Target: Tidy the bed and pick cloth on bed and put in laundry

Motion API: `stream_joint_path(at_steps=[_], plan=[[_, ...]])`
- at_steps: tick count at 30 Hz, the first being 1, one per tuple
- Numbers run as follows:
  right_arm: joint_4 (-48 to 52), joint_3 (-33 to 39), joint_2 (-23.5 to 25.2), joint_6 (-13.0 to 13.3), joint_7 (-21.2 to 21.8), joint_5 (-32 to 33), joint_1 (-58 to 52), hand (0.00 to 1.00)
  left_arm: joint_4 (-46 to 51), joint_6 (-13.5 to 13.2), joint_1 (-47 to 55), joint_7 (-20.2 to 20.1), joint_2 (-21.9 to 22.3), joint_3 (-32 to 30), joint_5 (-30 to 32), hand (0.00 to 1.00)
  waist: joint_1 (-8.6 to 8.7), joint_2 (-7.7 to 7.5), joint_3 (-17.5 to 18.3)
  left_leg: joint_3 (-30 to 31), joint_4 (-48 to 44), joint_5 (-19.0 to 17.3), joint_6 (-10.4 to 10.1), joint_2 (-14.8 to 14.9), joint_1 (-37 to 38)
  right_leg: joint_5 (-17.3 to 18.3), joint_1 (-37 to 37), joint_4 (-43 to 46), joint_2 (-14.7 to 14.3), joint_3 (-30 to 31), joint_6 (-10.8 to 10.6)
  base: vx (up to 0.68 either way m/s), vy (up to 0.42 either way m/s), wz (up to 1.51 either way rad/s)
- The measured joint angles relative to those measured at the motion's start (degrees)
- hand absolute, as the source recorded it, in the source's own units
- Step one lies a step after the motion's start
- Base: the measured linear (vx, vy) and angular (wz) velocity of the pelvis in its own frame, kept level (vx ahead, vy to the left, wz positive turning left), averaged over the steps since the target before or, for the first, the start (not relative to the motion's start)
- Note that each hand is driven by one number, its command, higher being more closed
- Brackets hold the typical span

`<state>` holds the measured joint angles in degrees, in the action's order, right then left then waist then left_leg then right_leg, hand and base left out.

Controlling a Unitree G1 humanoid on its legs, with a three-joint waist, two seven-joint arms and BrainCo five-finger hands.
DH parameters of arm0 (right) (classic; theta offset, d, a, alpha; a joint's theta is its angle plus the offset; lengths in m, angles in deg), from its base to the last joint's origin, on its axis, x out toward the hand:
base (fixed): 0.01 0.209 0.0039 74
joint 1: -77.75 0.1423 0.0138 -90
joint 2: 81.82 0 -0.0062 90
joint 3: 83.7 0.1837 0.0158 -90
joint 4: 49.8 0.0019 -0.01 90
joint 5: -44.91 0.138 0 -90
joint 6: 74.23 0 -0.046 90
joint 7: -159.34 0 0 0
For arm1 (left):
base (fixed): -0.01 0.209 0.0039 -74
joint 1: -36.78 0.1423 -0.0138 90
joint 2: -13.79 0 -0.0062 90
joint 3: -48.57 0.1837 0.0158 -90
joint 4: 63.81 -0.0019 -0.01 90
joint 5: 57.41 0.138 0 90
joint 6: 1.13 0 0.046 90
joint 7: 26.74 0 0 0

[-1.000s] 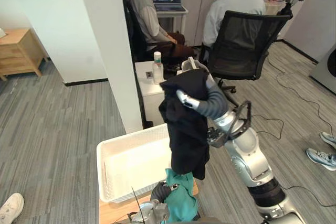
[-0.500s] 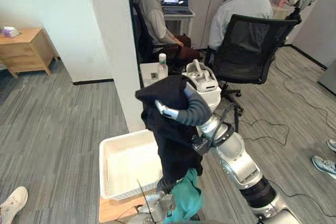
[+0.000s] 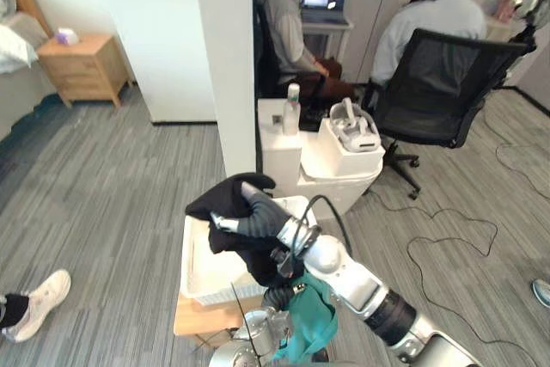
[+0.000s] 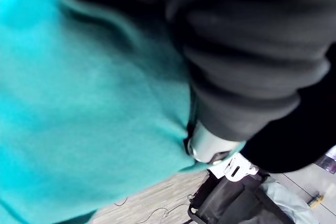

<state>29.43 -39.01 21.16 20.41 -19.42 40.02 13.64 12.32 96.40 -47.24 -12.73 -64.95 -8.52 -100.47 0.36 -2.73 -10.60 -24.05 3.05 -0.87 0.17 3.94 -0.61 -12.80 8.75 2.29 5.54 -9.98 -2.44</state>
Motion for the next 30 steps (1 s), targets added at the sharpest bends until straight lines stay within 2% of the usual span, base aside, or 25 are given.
stream_joint_path(at_steps=[2, 3, 5, 7, 9, 10, 12, 13, 17, 18, 20, 25, 30], plan=[[-0.96, -0.38, 0.23, -2.00, -0.01, 0.04, 0.76, 1.00, 0.39, -0.01, -0.42, -0.05, 0.02, 0.00, 0.20, 1.00, -0.55, 0.92, -1.94, 0.03, -0.25, 0.61, -0.42, 0.12, -1.15, 0.02, 0.67, 0.03, 0.24, -0.74, 0.00, 0.02, 0.001, 0.25], [-2.83, -0.73, 0.37, -4.45, -0.07, 0.03, 2.72, 1.00, 1.52, -0.01, -0.99, -0.12, 0.01, -0.09, 0.38, 1.00, -1.10, 2.35, -4.62, 0.01, -0.20, 2.33, -0.38, 0.23, -1.93, 0.28, 0.97, 0.02, 0.46, -1.07, 0.14, 0.01, 0.005, 0.26], [-4.28, -1.09, 0.60, -6.72, -0.16, -0.25, 5.14, 1.00, 3.64, -0.06, -0.99, -0.27, -0.01, -0.63, 0.39, 1.00, -1.31, 2.46, -7.00, 0.15, -0.22, 3.27, -0.11, 0.10, -2.66, 0.87, 1.19, 0.03, 0.80, -1.57, 0.14, -0.01, 0.003, 0.25], [-4.58, -1.34, 1.89, -9.11, -0.20, -2.78, 7.03, 1.00, 5.05, -0.08, -1.57, -1.35, 0.00, -1.61, 0.43, 1.00, -1.62, 1.95, -9.49, 0.49, 0.18, 4.28, 0.01, -0.48, -3.23, 2.29, 1.20, 0.06, 1.62, -4.00, 0.17, -0.02, -0.005, 0.31], [-5.97, -1.36, 3.48, -10.01, 0.06, -5.09, 8.20, 1.00, 5.11, -0.07, -2.17, -1.71, 0.01, -2.03, 0.43, 1.00, -2.33, 1.73, -10.47, 0.59, 0.54, 4.60, 0.08, -1.07, -3.60, 3.95, 1.37, 0.15, 2.43, -4.76, 0.14, -0.02, -0.018, 0.23], [-6.53, -1.44, 4.14, -10.38, 0.08, -7.16, 9.00, 1.00, 5.41, -0.02, -2.68, -1.97, 0.05, -2.23, 0.48, 1.00, -3.30, 1.92, -11.34, 0.65, 0.98, 4.80, 0.05, -1.40, -3.91, 5.20, 1.57, 0.20, 2.91, -6.09, -0.04, -0.02, -0.032, 0.25], [-7.34, -2.13, 4.90, -10.94, 0.04, -9.39, 10.22, 1.00, 6.37, 0.06, -2.49, -2.80, -0.10, -2.61, 1.04, 1.00, -3.44, 2.10, -12.21, 0.99, 1.57, 5.27, -0.40, -1.25, -5.18, 5.87, 2.35, 0.46, 3.23, -7.81, -0.19, -0.02, -0.034, 0.50], [-8.29, -2.14, 4.98, -11.21, -0.06, -10.46, 11.26, 1.00, 6.58, 0.15, -2.54, -3.16, -0.03, -2.59, 1.09, 1.00, -4.19, 2.11, -12.25, 1.24, 2.06, 6.54, -0.47, -1.05, -6.47, 6.13, 3.42, 0.47, 3.19, -9.06, -0.07, -0.02, -0.040, 0.59], [-13.43, 0.22, 5.07, -12.43, -0.06, -14.35, 15.16, 1.00, 6.16, 0.06, -2.58, -5.34, -0.12, -3.21, 2.30, 1.00, -4.97, 1.68, -13.75, 1.96, 2.34, 8.81, -0.38, -0.73, -8.78, 5.77, 4.60, 0.44, 3.17, -11.00, 0.33, 0.00, -0.019, 0.29], [-14.71, 1.73, 5.06, -12.46, -0.06, -15.94, 15.40, 1.00, 5.05, -0.30, -2.96, -5.83, -0.10, -3.62, 2.61, 1.00, -5.89, 1.64, -14.28, 1.96, 2.33, 8.95, -0.22, -0.86, -8.87, 5.50, 4.67, 0.43, 3.31, -11.02, 0.31, 0.04, 0.003, 0.01], [-16.24, 2.81, 4.93, -12.70, -0.06, -16.72, 15.52, 1.00, 3.05, -1.07, -3.68, -6.46, -0.16, -4.42, 3.17, 1.00, -5.98, 1.65, -14.38, 2.01, 2.32, 8.99, -0.15, -1.07, -9.62, 5.22, 5.12, 0.37, 3.55, -11.24, 0.40, 0.07, 0.006, 0.07], [-24.26, 4.56, 4.55, -15.73, -0.20, -16.26, 17.69, 1.00, -1.19, -3.19, -3.91, -8.02, -0.27, -6.56, 5.38, 1.00, -6.11, 1.87, -14.63, 2.09, 2.29, 9.03, -0.04, -1.13, -10.23, 5.05, 5.60, 0.35, 3.63, -11.37, 0.49, 0.08, -0.006, 0.04], [-30.17, 10.77, -1.35, -16.47, 0.16, -16.12, 23.44, 1.00, -2.97, -4.57, -3.73, -11.79, -0.24, -7.62, 6.13, 1.00, -6.32, 3.35, -16.09, 1.05, 1.73, 8.91, 0.08, -1.04, -9.99, 5.01, 5.63, 0.39, 3.57, -10.29, 0.56, 0.04, -0.023, -0.09]])
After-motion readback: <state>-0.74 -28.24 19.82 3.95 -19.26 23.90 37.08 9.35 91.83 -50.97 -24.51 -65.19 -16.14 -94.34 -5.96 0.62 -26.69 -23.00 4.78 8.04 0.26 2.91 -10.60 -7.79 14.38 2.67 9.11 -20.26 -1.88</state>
